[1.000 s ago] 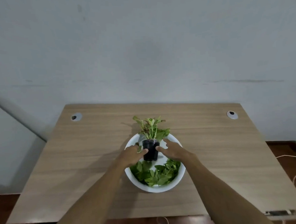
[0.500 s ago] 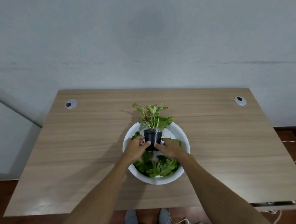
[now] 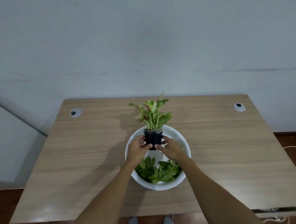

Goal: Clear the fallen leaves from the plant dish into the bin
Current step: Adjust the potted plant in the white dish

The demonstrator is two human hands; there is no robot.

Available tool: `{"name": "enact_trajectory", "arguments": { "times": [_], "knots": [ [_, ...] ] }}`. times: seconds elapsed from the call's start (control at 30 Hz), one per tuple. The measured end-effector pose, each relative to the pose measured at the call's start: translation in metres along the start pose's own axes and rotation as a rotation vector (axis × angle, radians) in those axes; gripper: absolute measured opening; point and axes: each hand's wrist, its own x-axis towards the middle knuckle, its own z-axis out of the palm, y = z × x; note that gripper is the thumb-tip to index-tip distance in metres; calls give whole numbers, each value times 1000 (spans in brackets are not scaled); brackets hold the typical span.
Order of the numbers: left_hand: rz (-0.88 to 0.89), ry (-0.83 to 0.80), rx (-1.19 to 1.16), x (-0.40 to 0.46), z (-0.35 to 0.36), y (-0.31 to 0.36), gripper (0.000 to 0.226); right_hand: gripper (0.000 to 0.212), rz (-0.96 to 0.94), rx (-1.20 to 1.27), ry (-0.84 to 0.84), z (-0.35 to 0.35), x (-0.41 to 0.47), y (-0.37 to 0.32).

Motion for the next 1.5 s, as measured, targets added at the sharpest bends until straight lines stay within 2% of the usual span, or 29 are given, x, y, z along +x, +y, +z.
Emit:
{"name": "enact_trajectory", "arguments": {
  "times": [0.17,0.37,0.6,0.7,0.83,0.9,0.97,1.07,1.17,1.3,1.4,1.5],
  "knots": [
    [101,57,-6,5,4,4,43,62,-98,-44,125,-4,0,-6],
    [174,95,32,9,15,-14,37,58,-112,-42,208,12,6,17],
    [185,100,20,21,22,-42,30,57,-153,-71,277,25,17,36],
    [168,92,-28,22,25,-46,31,54,-116,-57,274,30,23,40],
    [129,115,-27,19,30,-52,32,47,-55,97,249,39,25,44],
    [131,124,2,17,32,-57,33,38,-58,129,252,42,24,46],
    [131,117,17,17,34,-61,32,29,-70,134,259,43,23,49],
    [128,112,23,18,34,-61,27,28,-77,117,238,40,22,48],
    [158,166,165,15,26,-53,13,26,-116,67,221,36,19,44],
    [206,275,494,20,4,-55,18,41,-127,-205,223,28,6,53],
    [248,247,642,30,-7,-57,23,39,-94,-286,226,20,-3,65],
    [363,127,817,37,-9,-58,32,37,-226,-483,333,14,-7,69]
  ]
}}
